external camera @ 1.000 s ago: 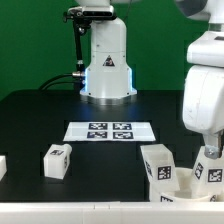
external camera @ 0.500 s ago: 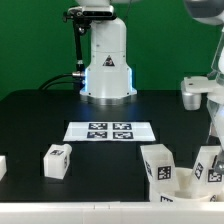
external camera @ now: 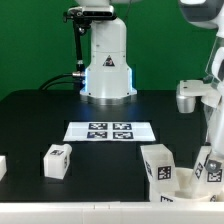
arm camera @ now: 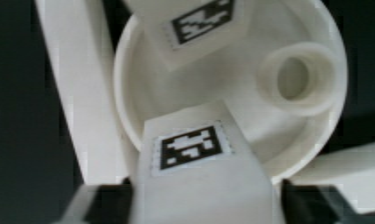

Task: Assemble stool

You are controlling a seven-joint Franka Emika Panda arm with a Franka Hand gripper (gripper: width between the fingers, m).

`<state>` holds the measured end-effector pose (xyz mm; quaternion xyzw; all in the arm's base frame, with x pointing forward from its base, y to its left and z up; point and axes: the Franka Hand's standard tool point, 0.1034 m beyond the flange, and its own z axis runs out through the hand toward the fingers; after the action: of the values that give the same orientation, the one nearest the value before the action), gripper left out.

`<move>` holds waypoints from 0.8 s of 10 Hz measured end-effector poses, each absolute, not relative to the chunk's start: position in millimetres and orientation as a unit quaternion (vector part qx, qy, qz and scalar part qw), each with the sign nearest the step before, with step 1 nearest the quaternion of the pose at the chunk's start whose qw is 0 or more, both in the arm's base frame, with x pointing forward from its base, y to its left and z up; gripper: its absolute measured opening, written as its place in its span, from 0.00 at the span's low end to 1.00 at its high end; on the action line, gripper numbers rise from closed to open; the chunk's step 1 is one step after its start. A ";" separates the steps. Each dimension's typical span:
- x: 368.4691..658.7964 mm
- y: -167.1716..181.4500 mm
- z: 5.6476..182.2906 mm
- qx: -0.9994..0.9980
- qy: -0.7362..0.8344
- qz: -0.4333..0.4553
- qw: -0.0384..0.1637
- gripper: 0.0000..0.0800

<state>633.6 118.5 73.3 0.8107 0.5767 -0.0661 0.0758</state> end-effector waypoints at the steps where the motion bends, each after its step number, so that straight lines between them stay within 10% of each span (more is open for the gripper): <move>1: 634.4 116.4 73.6 0.833 0.545 -0.062 0.077 0.42; 8: 639.8 92.0 75.9 0.988 0.140 -0.031 0.060 0.42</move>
Offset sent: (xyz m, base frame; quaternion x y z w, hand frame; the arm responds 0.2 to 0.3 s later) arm 0.0137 -0.0266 0.0004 0.0173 0.0554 0.4745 0.8784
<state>639.8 92.0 75.9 0.9878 0.1399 -0.0314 0.0604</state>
